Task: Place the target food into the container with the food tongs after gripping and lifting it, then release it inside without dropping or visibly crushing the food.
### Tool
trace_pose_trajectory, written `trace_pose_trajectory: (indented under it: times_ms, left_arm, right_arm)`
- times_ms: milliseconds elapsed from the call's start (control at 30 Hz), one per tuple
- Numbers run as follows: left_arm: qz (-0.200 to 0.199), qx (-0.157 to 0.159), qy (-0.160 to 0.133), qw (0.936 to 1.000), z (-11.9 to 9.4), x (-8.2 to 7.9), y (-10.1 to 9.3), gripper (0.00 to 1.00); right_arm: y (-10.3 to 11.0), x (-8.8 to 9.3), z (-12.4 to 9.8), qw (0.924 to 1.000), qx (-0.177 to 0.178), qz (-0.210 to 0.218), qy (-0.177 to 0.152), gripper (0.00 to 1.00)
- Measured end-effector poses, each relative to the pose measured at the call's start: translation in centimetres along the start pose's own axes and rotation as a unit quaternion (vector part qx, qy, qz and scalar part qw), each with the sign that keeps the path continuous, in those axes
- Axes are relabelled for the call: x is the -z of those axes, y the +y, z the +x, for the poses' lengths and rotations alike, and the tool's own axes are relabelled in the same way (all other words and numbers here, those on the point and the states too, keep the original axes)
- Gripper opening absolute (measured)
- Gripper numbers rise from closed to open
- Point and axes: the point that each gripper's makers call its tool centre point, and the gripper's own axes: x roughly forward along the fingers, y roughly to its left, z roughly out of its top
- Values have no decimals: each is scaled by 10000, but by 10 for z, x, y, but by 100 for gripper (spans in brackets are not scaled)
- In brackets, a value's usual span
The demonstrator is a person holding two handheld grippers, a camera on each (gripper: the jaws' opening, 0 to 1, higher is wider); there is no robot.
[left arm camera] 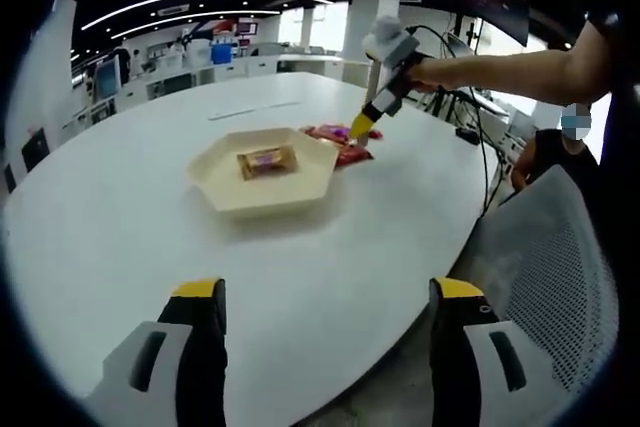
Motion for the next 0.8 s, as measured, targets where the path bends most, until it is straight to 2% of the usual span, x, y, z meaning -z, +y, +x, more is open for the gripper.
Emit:
trace_pose_trajectory:
  times_ms: [267,567,800]
  left_arm:
    - [-86,-18,-56,9999,-1,-3,2,80]
    - [-151,-42,-72,9999,-1,-3,3,80]
    - [-207,-59,-118,9997,-2,-5,4,80]
  right_arm:
    - [1,2,6,9999,-23,-95,77,28]
    - [5,2,13,9978,-61,-633,164,28]
    - [2,0,16,9962,-73,-841,200,29]
